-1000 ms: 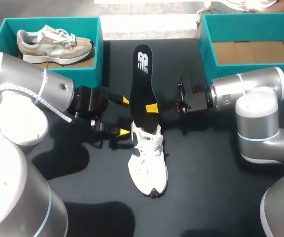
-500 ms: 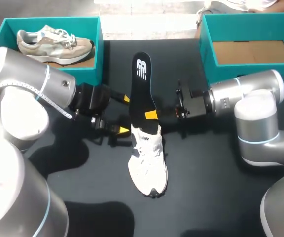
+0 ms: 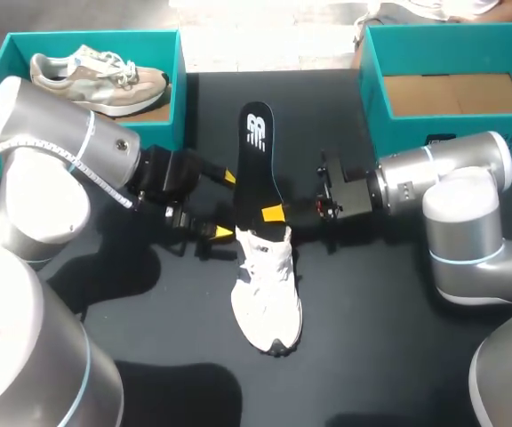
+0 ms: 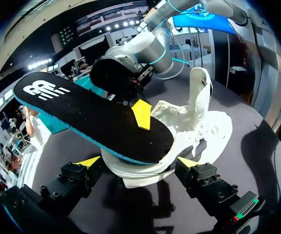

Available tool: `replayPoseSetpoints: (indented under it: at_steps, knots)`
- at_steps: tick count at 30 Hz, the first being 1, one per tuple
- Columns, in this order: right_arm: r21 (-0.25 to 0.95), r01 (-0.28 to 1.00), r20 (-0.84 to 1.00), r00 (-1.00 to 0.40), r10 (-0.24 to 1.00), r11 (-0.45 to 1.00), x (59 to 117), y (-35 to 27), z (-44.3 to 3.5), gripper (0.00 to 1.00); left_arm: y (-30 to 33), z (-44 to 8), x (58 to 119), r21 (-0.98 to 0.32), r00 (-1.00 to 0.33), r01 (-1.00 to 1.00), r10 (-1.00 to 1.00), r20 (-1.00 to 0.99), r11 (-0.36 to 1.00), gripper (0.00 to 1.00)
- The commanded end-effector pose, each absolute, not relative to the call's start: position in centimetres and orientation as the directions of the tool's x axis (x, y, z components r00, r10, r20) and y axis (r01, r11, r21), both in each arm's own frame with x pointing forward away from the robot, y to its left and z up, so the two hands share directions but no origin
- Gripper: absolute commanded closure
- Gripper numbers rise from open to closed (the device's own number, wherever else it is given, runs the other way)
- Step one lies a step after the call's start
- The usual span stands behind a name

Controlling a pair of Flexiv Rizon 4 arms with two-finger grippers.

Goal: Take the shoe out of the shoebox, open the shoe tongue, remove and reinsert the insole, then place the shoe into the shoebox

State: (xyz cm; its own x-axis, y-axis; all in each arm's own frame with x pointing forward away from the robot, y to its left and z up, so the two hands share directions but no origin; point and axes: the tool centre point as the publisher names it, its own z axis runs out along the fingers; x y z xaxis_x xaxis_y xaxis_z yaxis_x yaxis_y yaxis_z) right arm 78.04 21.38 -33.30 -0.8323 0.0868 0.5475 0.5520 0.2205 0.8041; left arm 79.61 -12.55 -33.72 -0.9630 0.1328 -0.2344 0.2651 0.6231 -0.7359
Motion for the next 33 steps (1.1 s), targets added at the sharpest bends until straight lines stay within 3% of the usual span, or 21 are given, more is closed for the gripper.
replayPoseSetpoints:
  at_steps: [1, 2, 3, 5, 8, 13, 16, 18, 33]
  knots:
    - [0.811, 0.541, 0.536, -0.840, 0.087, 0.220, 78.3, 21.7, -33.0, 1.00, -12.8, -33.7, 79.5, -0.730, -0.963, 0.264, 0.131, -0.235, 0.630, 0.00]
    - [0.813, 0.539, 0.534, -0.841, 0.087, 0.220, 78.4, 21.8, -32.9, 1.00, -12.8, -33.7, 79.5, -0.730, -0.963, 0.264, 0.131, -0.235, 0.630, 0.00]
    - [0.816, 0.535, 0.531, -0.843, 0.084, 0.220, 78.5, 21.8, -32.7, 0.87, -12.8, -33.7, 79.5, -0.730, -0.963, 0.264, 0.131, -0.235, 0.630, 0.00]
    - [0.819, 0.530, 0.526, -0.846, 0.082, 0.221, 78.7, 21.9, -32.6, 0.74, -12.8, -33.7, 79.5, -0.730, -0.963, 0.264, 0.131, -0.235, 0.630, 0.00]
    - [0.826, 0.518, 0.514, -0.854, 0.077, 0.221, 78.9, 22.0, -32.2, 0.64, -12.8, -33.7, 79.5, -0.730, -0.963, 0.264, 0.131, -0.235, 0.630, 0.00]
    - [0.839, 0.497, 0.495, -0.866, 0.071, 0.220, 79.7, 22.2, -31.4, 0.66, -12.8, -33.7, 79.5, -0.730, -0.963, 0.264, 0.131, -0.235, 0.630, 0.00]
    - [0.839, 0.495, 0.493, -0.867, 0.068, 0.226, 80.2, 22.3, -31.4, 0.73, -12.8, -33.7, 79.5, -0.730, -0.963, 0.264, 0.131, -0.235, 0.630, 0.00]
    - [0.830, 0.500, 0.499, -0.864, 0.069, 0.249, 80.5, 22.4, -31.5, 1.00, -12.8, -33.7, 79.5, -0.730, -0.963, 0.264, 0.131, -0.235, 0.630, 0.00]
    - [0.754, 0.592, 0.588, -0.801, 0.111, 0.283, 77.3, 21.6, -34.5, 1.00, -12.8, -33.7, 79.5, -0.730, -0.963, 0.264, 0.131, -0.235, 0.630, 0.00]
